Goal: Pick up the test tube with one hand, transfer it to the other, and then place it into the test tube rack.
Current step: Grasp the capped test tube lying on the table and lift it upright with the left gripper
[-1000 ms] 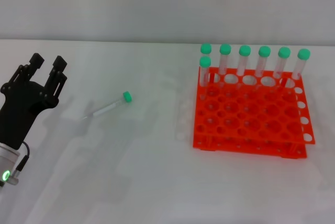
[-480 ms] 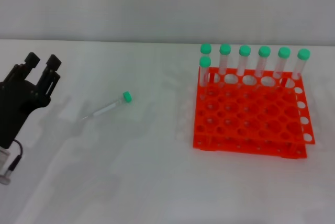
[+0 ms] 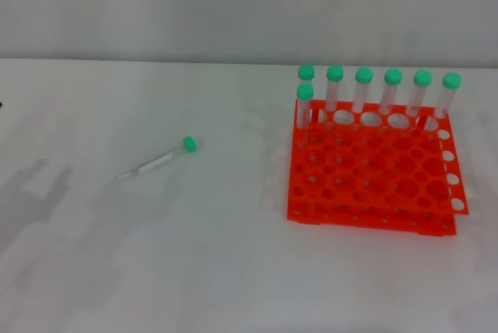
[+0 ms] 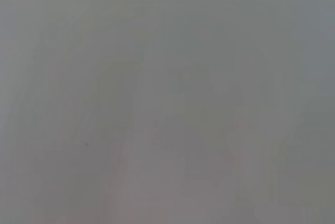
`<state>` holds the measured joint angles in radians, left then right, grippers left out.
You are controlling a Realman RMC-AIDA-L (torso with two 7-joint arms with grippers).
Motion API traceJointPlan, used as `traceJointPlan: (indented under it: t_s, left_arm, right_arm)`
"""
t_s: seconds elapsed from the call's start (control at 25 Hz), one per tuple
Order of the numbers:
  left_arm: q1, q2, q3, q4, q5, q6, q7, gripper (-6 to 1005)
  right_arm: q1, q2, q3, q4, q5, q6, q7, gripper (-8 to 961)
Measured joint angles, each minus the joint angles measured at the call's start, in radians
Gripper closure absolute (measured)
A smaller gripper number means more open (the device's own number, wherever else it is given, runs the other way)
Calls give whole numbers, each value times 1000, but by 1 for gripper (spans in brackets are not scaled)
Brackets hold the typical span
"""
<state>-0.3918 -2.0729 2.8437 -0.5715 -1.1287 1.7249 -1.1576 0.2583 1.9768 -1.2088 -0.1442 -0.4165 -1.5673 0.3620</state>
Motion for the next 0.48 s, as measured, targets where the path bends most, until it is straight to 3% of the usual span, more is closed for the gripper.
traceJointPlan:
  t_s: [0.24,0.48]
  left_arm:
    - [-75,14,3,-350,183,114,-353,469]
    - [-221,54,3,-560,549,201,-496,469]
  right_arm:
    - [12,-11,1,0,1,1,-1,301]
    - [15,-9,2,-13,2,3,-21,301]
